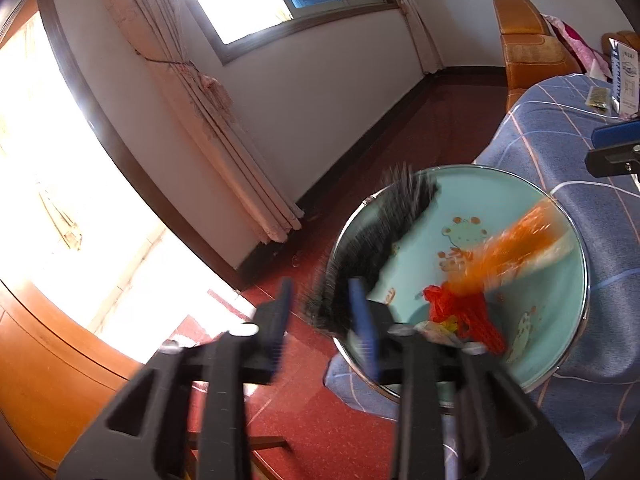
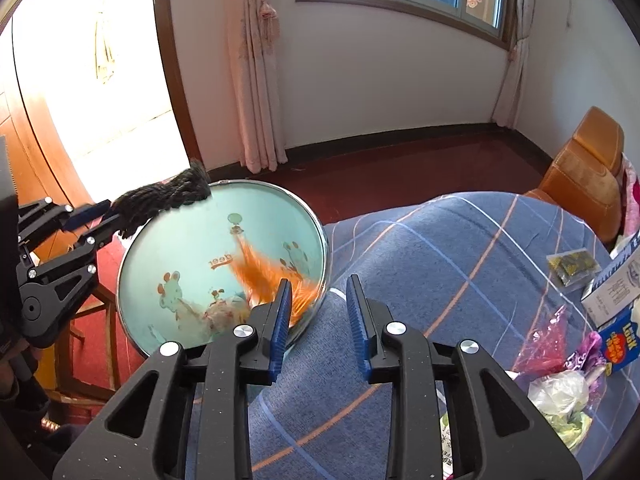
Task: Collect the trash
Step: 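Open both tools to drop the mesh and wrapper into the bin, then grasp the yellow sponge with the right tool while the left tool grasps the red wrapper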
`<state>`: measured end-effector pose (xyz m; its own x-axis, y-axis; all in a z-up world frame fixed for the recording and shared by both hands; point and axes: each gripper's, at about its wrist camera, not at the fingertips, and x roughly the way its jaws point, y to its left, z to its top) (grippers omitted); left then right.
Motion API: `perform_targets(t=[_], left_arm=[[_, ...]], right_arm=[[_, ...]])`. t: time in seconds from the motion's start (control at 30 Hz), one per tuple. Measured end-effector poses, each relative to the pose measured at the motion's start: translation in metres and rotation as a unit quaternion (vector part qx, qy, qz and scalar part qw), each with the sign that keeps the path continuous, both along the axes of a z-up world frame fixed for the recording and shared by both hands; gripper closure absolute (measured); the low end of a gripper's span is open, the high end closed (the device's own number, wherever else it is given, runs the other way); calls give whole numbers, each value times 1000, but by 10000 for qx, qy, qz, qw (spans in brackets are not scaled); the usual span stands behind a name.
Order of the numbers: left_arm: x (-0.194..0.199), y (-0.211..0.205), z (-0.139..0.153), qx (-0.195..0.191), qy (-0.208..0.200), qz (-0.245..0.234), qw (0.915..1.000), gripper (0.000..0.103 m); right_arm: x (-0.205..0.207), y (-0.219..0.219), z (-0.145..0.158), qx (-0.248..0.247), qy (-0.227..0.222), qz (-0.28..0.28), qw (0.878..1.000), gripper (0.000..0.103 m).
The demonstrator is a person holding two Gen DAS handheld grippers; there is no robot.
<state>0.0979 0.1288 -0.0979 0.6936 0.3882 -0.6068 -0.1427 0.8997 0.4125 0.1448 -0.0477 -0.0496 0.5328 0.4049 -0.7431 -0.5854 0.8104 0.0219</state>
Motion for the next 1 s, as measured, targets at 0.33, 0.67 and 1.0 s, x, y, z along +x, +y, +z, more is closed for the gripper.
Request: perform_targets(t=[0.33,0.67,1.0], left_arm=[[-6,-10,7,-275,-186,-179,9993,33],[-16,-76,-6,-997,-8,-1067,9893,30],[-36,-127,-10,-1057,53,-1683,9800,26]], right_arm=[[-18,-50,32,69,-287,-447,9986,60],[-80,-202,39,121,-441,-2147,9756,50],[-152,-232,-22,466,26,-2889,9562,47]])
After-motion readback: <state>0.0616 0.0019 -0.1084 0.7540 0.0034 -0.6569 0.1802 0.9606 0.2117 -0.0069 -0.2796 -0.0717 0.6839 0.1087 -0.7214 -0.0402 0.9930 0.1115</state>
